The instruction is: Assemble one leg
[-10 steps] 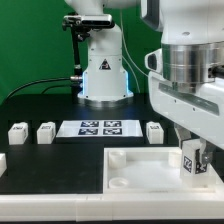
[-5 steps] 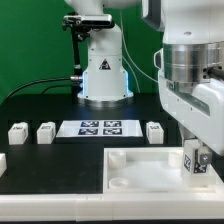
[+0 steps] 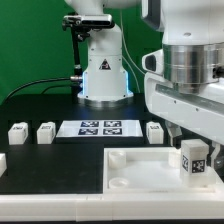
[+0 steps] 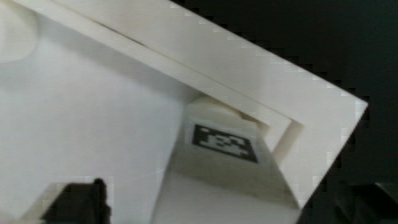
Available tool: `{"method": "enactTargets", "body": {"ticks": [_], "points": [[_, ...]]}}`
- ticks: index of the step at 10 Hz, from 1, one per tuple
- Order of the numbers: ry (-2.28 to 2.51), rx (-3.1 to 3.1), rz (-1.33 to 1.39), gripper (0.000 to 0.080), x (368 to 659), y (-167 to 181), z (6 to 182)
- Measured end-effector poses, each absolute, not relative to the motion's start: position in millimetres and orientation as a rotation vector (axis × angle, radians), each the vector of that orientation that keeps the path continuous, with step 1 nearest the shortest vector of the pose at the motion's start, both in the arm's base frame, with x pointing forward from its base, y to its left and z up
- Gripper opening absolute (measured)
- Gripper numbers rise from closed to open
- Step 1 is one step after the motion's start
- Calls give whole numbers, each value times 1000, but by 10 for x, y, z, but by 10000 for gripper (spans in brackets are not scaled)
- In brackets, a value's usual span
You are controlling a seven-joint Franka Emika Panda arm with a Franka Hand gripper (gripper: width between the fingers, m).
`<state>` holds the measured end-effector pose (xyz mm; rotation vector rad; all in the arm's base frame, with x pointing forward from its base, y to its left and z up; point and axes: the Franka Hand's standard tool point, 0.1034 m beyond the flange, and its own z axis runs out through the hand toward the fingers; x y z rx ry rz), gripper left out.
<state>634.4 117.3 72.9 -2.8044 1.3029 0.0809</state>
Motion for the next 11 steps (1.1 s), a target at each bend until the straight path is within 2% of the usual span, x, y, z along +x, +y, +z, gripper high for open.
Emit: {"method": "enactTargets", "body": {"ticks": [6,8,9,10,11], "points": [[170,-3097,47,649,6350,1153,705],[26,-3100,44,640,6351,1148,703],[32,-3100,44,474,6351,1148,703],[32,-3100,44,474,6351,1147,702],[32,-3100,44,341,6351,1147,701]]}}
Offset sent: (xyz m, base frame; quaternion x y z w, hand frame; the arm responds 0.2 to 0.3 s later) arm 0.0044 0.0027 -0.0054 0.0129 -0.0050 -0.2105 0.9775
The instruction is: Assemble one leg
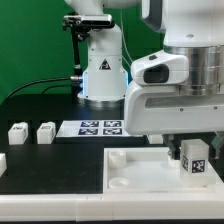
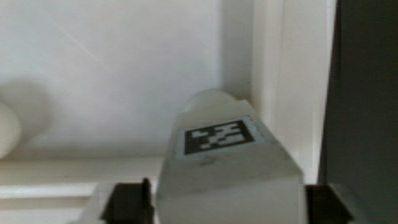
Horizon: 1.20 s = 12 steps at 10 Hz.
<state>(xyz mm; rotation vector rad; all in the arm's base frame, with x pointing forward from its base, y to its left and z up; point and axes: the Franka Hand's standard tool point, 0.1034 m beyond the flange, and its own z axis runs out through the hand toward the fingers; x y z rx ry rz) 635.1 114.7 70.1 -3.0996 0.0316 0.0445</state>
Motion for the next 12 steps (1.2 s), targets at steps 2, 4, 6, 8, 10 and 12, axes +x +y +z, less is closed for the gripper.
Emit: {"method": "enactTargets", "body": {"ticks": [2,4,6,8,10,12], "points": [[101,-3098,46,290,6350,1148,700],[119,-3098,46,290,6350,1152,700],[613,-3046,58,290,6341,1172,698],[1010,-2937,72,290,6344,1169,698],[1367,-2791,80,290,6347,1171,699],[1747,-2585,78,290,6351,1181,703]]}}
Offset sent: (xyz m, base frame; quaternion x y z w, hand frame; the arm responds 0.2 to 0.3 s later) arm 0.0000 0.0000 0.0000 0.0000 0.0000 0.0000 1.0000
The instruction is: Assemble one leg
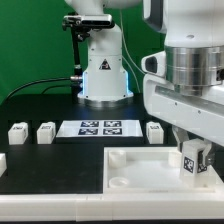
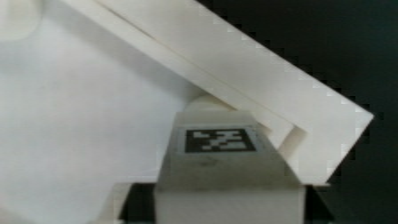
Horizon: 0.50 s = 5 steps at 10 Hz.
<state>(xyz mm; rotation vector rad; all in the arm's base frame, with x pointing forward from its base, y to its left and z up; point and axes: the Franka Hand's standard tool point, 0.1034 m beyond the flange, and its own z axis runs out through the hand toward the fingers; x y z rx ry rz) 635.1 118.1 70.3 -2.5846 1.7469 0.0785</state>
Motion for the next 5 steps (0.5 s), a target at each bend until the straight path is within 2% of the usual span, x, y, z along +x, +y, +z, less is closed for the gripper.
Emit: {"method": "enactTargets", "body": {"ticks": [3,5], "points": [[2089,-2309,100,291,6366,1162,707],[2109,-2286,104,291,6367,1160,706]]}}
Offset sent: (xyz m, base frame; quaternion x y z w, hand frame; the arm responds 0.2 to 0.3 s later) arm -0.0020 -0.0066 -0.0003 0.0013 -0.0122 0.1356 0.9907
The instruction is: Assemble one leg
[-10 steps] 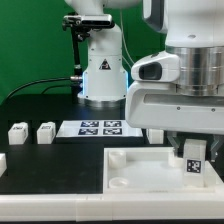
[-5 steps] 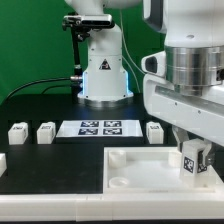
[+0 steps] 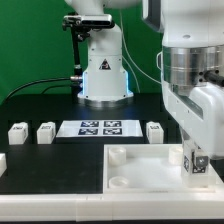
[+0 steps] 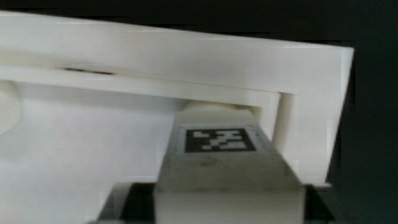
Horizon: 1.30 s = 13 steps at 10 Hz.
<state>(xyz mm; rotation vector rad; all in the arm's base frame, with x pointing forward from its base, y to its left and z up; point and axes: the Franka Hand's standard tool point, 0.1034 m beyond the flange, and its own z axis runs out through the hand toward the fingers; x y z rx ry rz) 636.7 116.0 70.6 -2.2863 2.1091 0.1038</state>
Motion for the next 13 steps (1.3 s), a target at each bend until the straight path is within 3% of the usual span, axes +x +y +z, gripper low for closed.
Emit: {"method": "enactTargets", "body": {"ticks": [1,2,3,4,13], "points": [[2049,-2338,104,366,6365,1162,703],[2048,-2339,104,516,6364,1168,702],[1944,-2424,103,516,6361,1170,697],[1803,-2526,100,629,6360,1170,694],[256,-3074,34,649,6421,1165,746]]}}
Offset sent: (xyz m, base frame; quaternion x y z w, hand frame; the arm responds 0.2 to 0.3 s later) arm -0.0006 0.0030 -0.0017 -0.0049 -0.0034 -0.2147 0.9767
